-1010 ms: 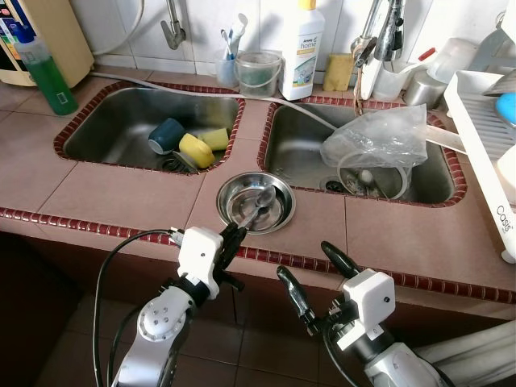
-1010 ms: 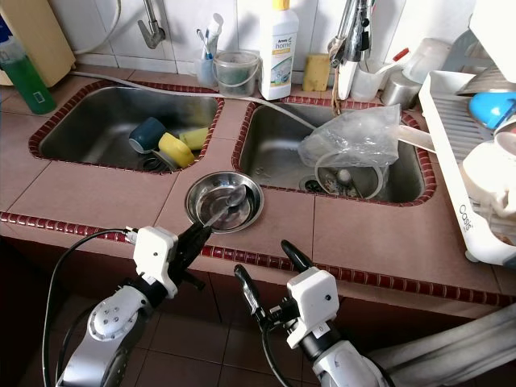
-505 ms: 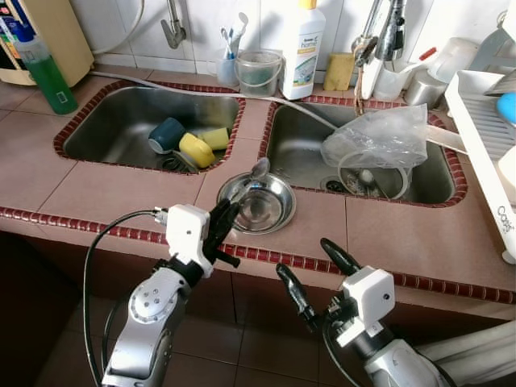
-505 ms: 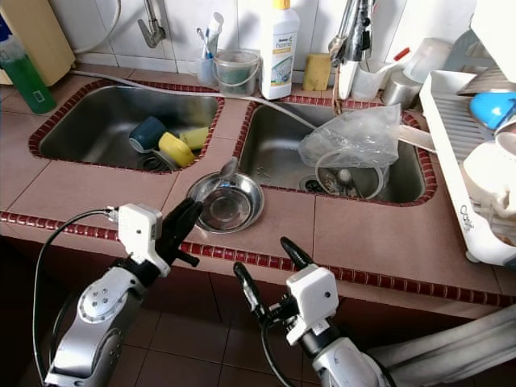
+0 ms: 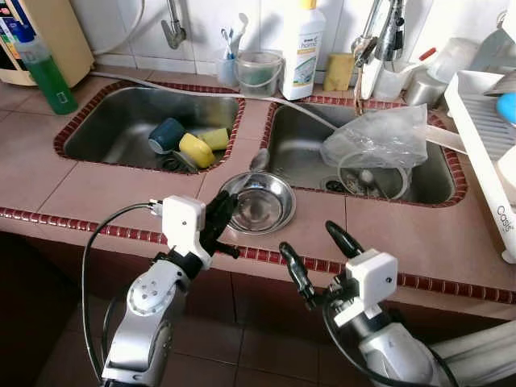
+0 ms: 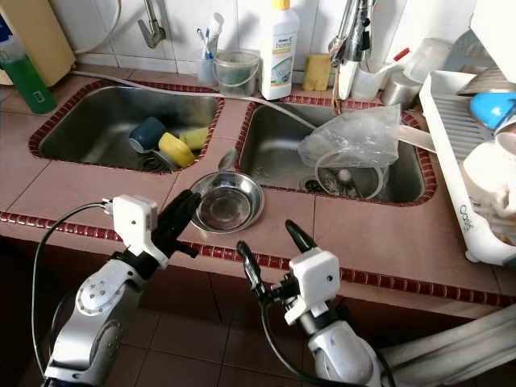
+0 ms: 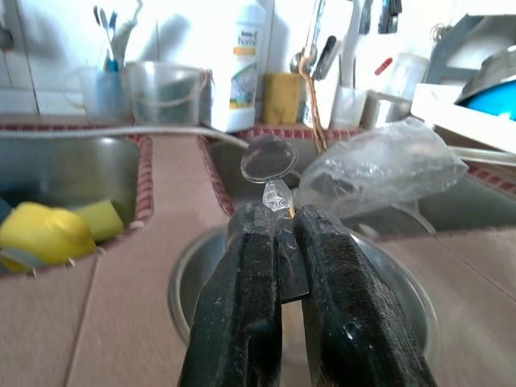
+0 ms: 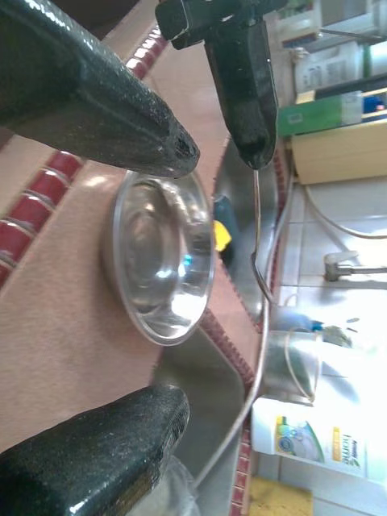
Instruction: Kitchen organization
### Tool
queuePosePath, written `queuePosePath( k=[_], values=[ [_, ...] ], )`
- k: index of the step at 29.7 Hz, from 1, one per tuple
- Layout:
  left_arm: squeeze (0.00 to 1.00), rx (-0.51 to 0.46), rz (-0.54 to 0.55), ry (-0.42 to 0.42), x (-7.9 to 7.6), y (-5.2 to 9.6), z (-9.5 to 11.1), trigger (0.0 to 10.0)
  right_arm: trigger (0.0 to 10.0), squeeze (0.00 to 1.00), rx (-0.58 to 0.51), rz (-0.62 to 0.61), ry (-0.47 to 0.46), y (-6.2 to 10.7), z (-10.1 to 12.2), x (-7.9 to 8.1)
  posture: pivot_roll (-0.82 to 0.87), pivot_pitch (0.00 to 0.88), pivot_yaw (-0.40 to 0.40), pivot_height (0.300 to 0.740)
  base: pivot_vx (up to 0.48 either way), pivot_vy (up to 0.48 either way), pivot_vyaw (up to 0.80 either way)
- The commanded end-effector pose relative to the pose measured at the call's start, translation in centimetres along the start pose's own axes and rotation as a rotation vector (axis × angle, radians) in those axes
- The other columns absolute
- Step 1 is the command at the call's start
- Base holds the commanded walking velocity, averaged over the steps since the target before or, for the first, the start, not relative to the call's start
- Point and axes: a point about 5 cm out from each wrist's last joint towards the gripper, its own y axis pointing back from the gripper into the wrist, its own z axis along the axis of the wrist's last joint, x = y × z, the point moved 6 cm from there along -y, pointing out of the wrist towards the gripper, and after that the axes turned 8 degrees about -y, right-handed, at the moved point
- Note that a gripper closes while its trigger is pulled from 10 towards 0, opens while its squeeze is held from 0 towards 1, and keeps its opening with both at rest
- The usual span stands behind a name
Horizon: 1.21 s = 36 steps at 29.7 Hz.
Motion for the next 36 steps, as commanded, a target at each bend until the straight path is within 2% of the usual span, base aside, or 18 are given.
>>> queuePosePath(
  k=[1, 5, 14, 21, 25, 26, 27, 28, 29, 30, 31, 36],
  values=[
    [0.00, 0.007, 0.004, 0.000, 0.2, 0.0, -0.1, 0.0, 10.0, 0.00, -0.004, -0.026, 0.003, 0.1, 0.0, -0.5, -0.12, 0.083, 0.029, 0.740, 0.000, 0.000, 0.00],
    [0.00, -0.010, 0.016, -0.015, 0.8, -0.9, 0.4, 0.0, 10.0, 0.00, -0.092, -0.106, 0.012, -1.8, 1.7, -2.0, -0.13, 0.062, 0.029, 0.740, 0.000, 0.000, 0.00],
    [0.00, -0.014, 0.059, -0.019, 1.7, -1.1, 0.2, 0.0, 10.0, 0.00, -0.178, -0.204, 0.022, -3.6, 3.2, -4.1, -0.12, 0.042, 0.021, 0.740, 0.000, 0.000, 0.00],
    [0.00, -0.019, 0.066, -0.031, 2.0, -1.2, 0.3, 0.0, 10.0, 0.00, -0.190, -0.225, 0.032, -3.9, 3.3, -4.4, -0.11, 0.038, 0.018, 0.740, 0.000, 0.000, 0.00],
    [0.00, -0.010, 0.088, -0.060, 2.8, -1.3, 0.1, 0.0, 10.0, 0.00, -0.199, -0.303, 0.059, -3.8, 3.3, -5.8, -0.11, 0.032, 0.019, 0.740, 0.000, 0.000, 0.00],
    [0.00, -0.004, 0.094, -0.066, 2.9, -1.4, 0.0, 2.9, 10.0, 0.00, -0.203, -0.330, 0.073, -3.7, 3.3, -6.3, -0.11, 0.030, 0.019, 0.740, 0.000, 0.000, 0.00],
    [0.00, -0.004, 0.094, -0.066, 2.9, -1.4, 0.0, 2.9, 10.0, 0.00, -0.203, -0.330, 0.073, -3.7, 3.3, -6.3, -0.11, 0.030, 0.019, 0.740, 0.000, 0.000, 0.00],
    [0.00, -0.002, 0.096, -0.073, 3.0, -1.4, 0.0, 5.4, 10.0, 0.00, -0.205, -0.342, 0.079, -3.7, 3.4, -6.6, -0.11, 0.030, 0.019, 0.740, 0.000, 0.000, 0.00],
    [0.00, -0.001, 0.099, -0.079, 3.0, -1.4, 0.0, 9.5, 10.0, 0.00, -0.207, -0.350, 0.081, -3.6, 3.4, -6.8, -0.11, 0.030, 0.021, 0.740, 0.000, 0.000, 0.00],
    [0.00, -0.001, 0.099, -0.079, 3.0, -1.4, 0.0, 9.5, 10.0, 0.00, -0.207, -0.350, 0.081, -3.6, 3.4, -6.8, -0.11, 0.030, 0.021, 0.740, 0.000, 0.000, 0.00],
    [0.00, -0.006, 0.105, -0.076, 3.0, -1.5, 0.1, 10.0, 10.0, 0.00, -0.210, -0.362, 0.084, -3.6, 3.5, -7.0, -0.11, 0.029, 0.022, 0.740, 0.000, 0.000, 0.00],
    [0.00, -0.013, 0.118, -0.084, 3.2, -1.7, 0.3, 10.0, 10.0, 0.00, -0.224, -0.414, 0.099, -3.6, 3.7, -7.8, -0.11, 0.028, 0.025, 0.740, 0.000, 0.000, 0.00]
  ],
)
